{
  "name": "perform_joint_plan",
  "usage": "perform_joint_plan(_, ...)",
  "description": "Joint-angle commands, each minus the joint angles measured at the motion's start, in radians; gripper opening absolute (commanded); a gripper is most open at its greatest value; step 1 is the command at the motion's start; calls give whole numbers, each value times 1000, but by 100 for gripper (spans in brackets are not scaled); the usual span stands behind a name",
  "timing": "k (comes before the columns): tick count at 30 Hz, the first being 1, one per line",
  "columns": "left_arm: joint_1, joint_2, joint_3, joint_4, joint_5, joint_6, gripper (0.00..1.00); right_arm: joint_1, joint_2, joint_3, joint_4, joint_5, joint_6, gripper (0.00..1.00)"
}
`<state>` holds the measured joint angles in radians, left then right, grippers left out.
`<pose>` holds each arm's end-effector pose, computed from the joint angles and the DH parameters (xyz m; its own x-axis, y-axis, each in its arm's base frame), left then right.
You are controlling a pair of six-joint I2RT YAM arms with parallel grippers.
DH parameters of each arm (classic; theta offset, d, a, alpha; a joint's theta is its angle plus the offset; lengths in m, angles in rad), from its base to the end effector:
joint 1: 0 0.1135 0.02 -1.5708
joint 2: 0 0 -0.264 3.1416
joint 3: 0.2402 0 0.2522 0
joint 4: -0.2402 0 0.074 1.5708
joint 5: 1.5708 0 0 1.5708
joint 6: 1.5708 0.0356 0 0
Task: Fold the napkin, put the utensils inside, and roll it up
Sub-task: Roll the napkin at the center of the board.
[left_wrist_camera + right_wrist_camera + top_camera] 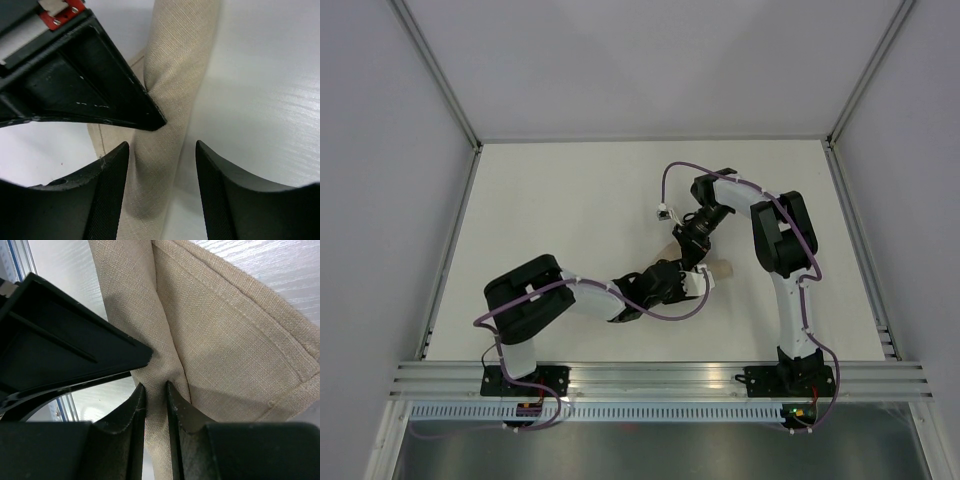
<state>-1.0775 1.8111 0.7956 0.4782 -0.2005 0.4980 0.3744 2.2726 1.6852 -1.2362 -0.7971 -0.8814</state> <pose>0.1751 -0.3106 0.1377 0.1607 0.6897 -0.7061 0.8029 0.3247 0.4999 0.3656 0.1710 0.1336 -0.5045 -0.7776 -0.3753 -0.7520 0.1821 0.6335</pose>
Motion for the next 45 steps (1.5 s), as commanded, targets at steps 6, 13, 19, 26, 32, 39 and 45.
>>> perform_joint_plan(6, 13, 45, 48, -23, 41, 27, 50, 3, 85, -22, 124, 127, -47, 28)
perform_joint_plan(13, 50, 47, 82, -136, 157, -18, 39, 0, 59, -21, 106, 119, -50, 45)
perform_joint_plan(19, 86, 48, 108, -240, 265, -55, 34, -17, 13, -2, 104, 82, -10, 63)
perform_joint_plan(26, 125, 59, 158, -348, 406, -95, 33, -72, -100, -37, 236, 32, 179, 66)
perform_joint_plan(32, 145, 89, 214, -441, 484, -121, 32, -137, -217, -101, 377, 13, 340, 67)
perform_joint_plan(39, 204, 114, 295, -584, 616, -180, 30, -248, -393, -260, 619, 7, 505, 67)
perform_joint_plan(45, 281, 185, 413, -760, 734, -216, 31, -367, -582, -406, 734, -28, 529, 66)
